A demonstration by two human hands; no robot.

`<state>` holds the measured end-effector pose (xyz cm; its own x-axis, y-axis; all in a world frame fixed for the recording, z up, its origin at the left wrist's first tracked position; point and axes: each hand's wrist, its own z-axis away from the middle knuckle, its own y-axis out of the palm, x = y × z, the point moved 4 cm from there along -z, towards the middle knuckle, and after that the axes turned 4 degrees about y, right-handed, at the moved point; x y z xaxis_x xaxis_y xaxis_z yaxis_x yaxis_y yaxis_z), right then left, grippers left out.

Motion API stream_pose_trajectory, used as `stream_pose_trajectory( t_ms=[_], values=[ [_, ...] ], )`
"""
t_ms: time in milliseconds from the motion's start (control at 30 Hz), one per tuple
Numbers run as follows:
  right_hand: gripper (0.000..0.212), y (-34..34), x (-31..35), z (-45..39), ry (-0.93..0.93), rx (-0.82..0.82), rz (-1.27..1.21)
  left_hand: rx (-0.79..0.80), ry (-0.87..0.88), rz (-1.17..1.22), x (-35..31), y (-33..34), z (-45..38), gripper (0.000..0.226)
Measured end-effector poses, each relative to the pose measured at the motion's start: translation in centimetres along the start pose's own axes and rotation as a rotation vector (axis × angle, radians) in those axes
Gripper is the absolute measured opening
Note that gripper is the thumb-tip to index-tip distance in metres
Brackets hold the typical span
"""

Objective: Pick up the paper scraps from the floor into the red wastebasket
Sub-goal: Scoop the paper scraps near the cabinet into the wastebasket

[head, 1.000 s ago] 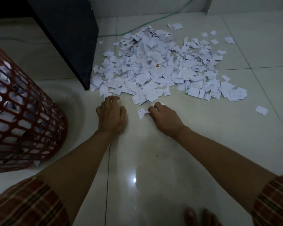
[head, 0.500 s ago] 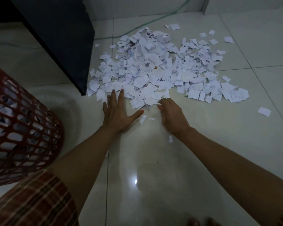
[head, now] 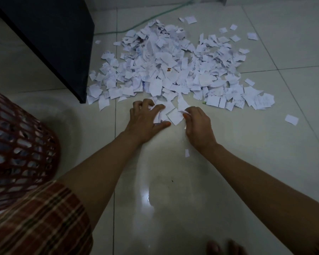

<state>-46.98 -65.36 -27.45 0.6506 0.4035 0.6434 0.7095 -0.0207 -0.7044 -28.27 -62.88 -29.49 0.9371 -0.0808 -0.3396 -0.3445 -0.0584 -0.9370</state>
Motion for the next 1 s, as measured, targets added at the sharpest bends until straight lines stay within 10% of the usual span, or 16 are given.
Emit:
stream_pose_trajectory(
  t_ms=[333,667,1000],
  values=[
    [0.018,-0.2,1.0,0.5,0.018,0.034,-0.076,0.030,0.029,-0.087,-1.1,-0.9,0.6,0.022],
    [0.011,-1.7,4.3,0.1,-0.021,-0.063,-0.155,0.161,-0.080,0.035,-2.0,-2.8,4.1,0.040],
    [0.011,-5.0,10.5,-1.4,-0.114,-0.125,-0.206,-0.273,0.094,0.071,-3.7,-13.4,3.9,0.028]
  ],
)
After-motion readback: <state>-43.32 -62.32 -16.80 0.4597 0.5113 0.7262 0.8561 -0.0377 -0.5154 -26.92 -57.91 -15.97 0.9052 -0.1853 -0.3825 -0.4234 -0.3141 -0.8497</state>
